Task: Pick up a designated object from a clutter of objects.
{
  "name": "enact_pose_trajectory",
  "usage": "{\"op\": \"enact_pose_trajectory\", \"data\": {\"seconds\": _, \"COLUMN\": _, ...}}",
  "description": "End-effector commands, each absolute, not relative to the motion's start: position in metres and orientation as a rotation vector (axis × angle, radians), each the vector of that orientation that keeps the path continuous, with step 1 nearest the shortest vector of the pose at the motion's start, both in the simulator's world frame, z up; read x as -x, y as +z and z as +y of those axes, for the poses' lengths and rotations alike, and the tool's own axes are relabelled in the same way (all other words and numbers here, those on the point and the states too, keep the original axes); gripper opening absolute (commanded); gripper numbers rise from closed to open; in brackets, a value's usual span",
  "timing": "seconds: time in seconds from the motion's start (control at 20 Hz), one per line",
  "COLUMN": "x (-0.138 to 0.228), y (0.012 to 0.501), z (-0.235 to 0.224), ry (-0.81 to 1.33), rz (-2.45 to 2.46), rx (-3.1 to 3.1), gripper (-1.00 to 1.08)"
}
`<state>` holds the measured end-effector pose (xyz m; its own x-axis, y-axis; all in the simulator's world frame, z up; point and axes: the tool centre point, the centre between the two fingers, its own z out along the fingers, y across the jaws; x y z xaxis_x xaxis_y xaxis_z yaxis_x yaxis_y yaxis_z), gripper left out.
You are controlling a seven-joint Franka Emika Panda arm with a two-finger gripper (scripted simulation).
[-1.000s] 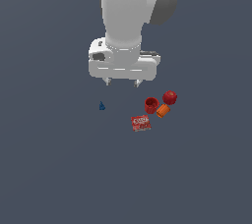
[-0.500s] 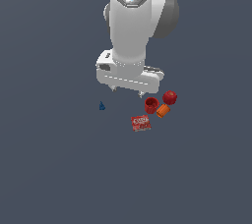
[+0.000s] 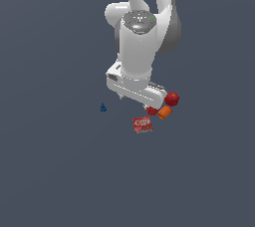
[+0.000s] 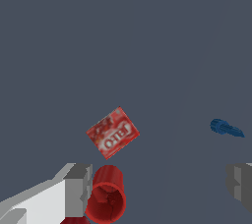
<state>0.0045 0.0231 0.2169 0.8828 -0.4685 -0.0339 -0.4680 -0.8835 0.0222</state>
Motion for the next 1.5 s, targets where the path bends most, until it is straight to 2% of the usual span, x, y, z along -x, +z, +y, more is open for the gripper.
{"op": "enact_pose_trajectory", "data": {"seconds": 0.0, "x": -0.006, "y": 0.206, "z": 0.028, "ry": -0.056, "rz": -0.850, "rx": -3.012, "gripper": 1.00}}
{"op": "enact_pose_trajectory", "data": {"seconds": 1.45, "x": -0.001, "y": 0.090, "z": 0.069, "ry": -0.015, "rz": -1.848, "rx": -2.540, "gripper": 1.00}}
